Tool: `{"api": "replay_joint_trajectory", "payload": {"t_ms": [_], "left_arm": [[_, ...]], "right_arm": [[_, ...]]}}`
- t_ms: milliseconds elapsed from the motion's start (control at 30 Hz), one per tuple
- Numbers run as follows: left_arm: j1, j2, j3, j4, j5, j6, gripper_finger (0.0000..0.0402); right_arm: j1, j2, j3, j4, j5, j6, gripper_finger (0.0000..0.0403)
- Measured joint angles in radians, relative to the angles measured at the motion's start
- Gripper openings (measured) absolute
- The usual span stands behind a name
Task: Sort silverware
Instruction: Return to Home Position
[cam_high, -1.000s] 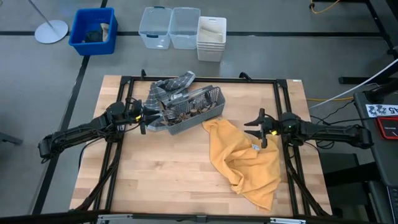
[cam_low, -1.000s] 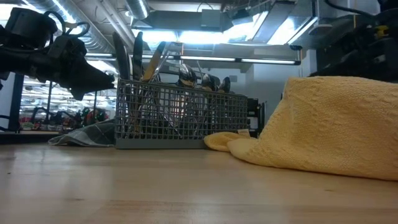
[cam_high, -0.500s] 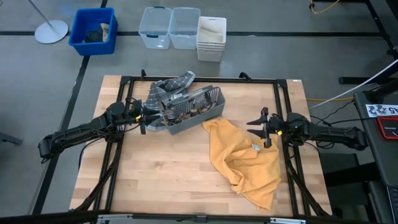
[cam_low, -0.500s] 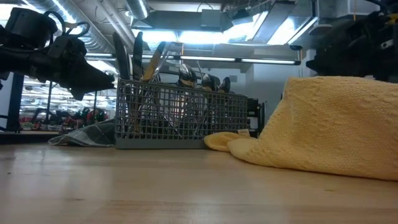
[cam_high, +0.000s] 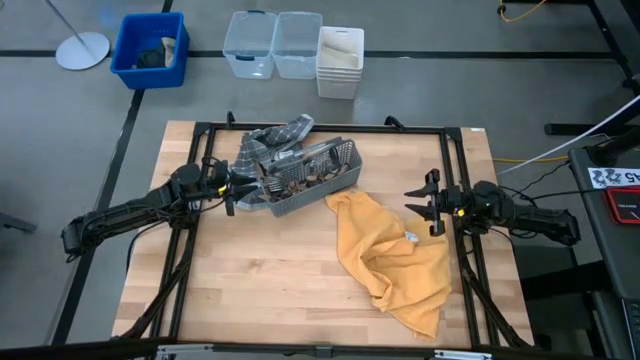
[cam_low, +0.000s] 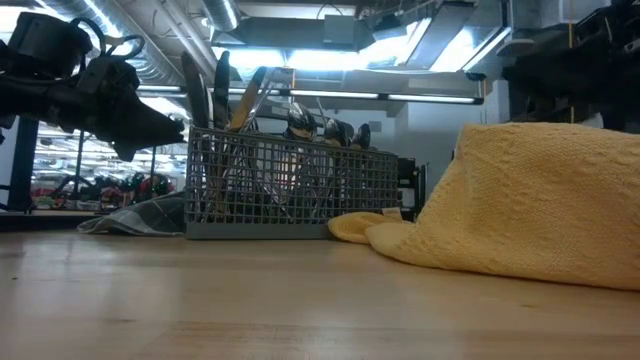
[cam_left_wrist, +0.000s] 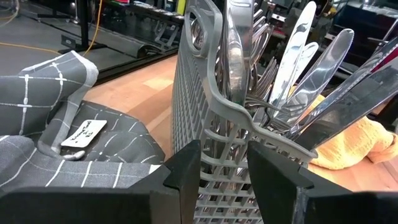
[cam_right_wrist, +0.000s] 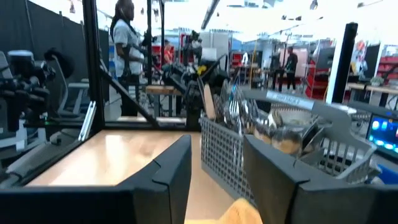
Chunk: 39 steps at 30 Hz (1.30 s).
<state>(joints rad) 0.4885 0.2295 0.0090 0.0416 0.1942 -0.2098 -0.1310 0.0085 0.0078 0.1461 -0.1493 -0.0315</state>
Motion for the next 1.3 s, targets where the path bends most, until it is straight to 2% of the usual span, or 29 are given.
{"api": "replay_joint_trajectory", "payload": {"t_ms": [633,767,933,1300], "left_arm": [[0.0,-0.002,0.0,0.0,0.0,0.008,0.0122],[-0.001,-0.065,0.0,0.0,0.0,0.002,0.0122],[-0.021,-0.219,0.0,0.0,0.0,0.005,0.0122],[-0.065,-0.225,-0.001,0.026,0.003,0.004,0.0122]], "right_arm": [[0.0,-0.006,0.0,-0.04,0.0,0.0,0.0147],[0.0,-0.006,0.0,-0.046,0.001,0.0,0.0147],[0.0,-0.006,0.0,-0.045,0.0,0.0,0.0147],[0.0,-0.006,0.0,-0.047,0.013,0.0,0.0147]]}}
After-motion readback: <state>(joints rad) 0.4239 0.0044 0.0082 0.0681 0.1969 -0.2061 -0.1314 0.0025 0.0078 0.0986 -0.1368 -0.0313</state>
